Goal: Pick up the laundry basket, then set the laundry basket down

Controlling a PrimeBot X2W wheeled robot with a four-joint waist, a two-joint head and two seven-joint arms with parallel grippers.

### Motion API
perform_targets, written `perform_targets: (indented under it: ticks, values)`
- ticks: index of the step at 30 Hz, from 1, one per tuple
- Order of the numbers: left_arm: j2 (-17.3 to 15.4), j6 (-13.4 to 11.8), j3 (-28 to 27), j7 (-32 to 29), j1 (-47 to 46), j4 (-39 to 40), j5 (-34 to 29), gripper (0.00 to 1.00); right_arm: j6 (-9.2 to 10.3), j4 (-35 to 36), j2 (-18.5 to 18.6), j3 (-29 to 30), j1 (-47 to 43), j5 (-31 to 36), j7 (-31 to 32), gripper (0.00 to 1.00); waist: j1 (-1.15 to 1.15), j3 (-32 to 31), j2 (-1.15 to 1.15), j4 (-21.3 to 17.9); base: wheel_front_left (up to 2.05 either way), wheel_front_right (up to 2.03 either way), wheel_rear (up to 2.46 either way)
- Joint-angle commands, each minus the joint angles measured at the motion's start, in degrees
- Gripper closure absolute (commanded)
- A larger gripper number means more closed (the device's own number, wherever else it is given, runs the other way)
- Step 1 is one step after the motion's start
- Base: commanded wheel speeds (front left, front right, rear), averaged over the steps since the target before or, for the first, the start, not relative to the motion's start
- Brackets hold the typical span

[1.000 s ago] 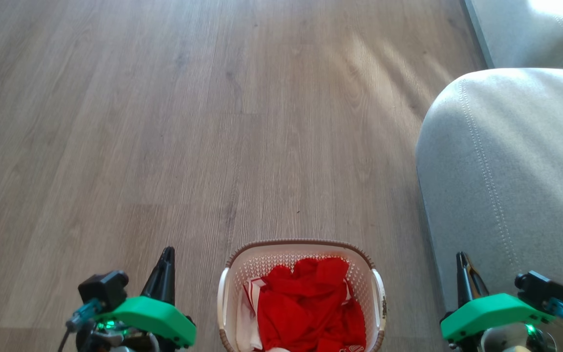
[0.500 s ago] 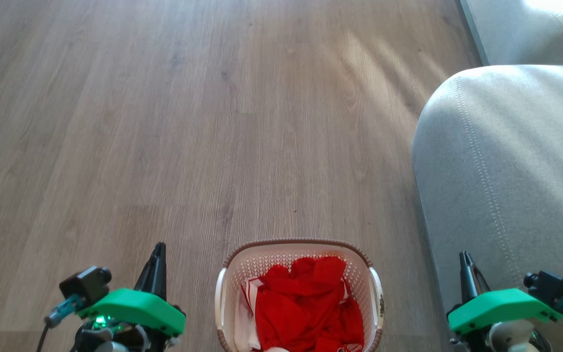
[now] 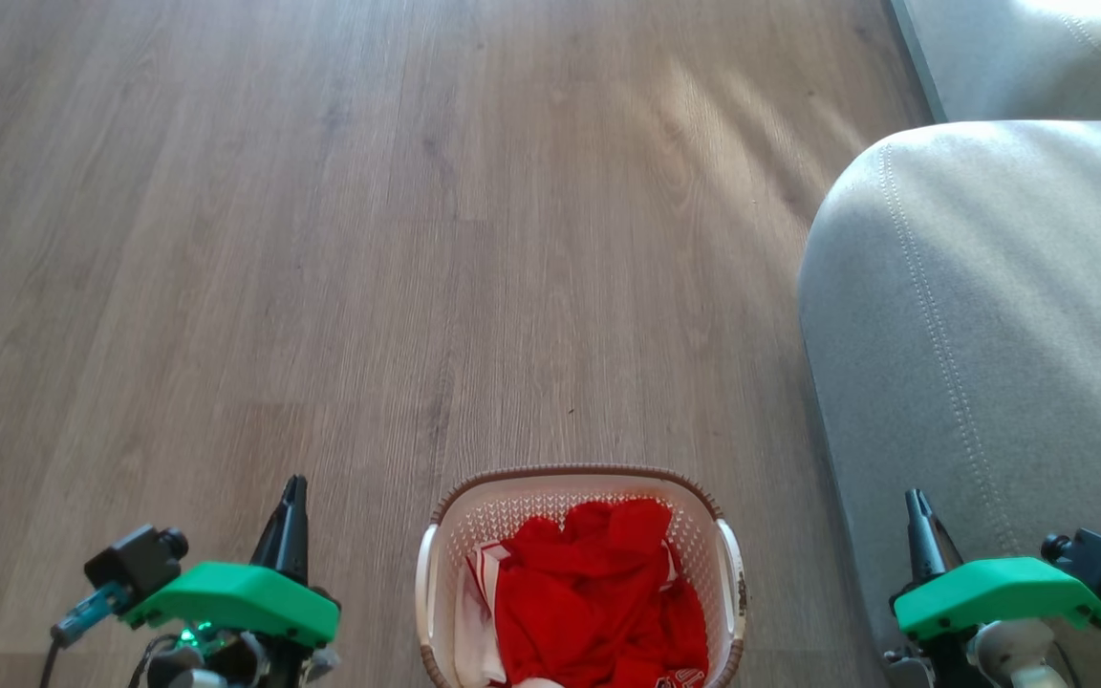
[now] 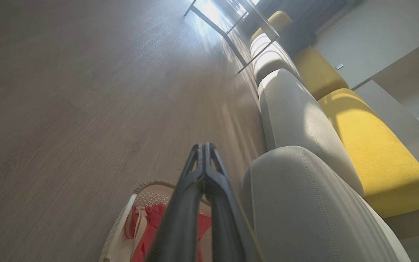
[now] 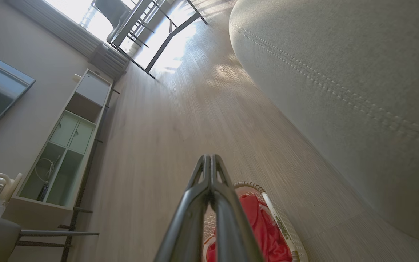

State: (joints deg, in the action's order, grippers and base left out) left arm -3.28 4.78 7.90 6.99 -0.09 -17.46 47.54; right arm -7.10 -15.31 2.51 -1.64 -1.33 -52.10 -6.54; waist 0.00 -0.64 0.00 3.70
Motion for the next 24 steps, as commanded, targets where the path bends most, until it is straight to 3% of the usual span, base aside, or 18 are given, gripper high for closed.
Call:
perform_targets:
  ticks: [1, 24]
  values:
    - [-0.54, 0.44, -1.79, -0.41, -3.57, 2.21, 1.44, 1.0, -0.17, 1.76, 1.07, 0.13, 3.29, -1.38, 0.3, 1.0, 0.0, 0.02, 0.0, -0.05, 0.0, 0.0, 0.0]
    - [-0.6, 1.14, -5.19, -4.04, -4.3, 2.6, 15.12, 1.0, -0.23, 1.64, 1.19, 2.14, 4.55, -13.65, 3.85, 1.0, 0.0, 0.26, 0.0, -1.17, 0.0, 0.0, 0.0]
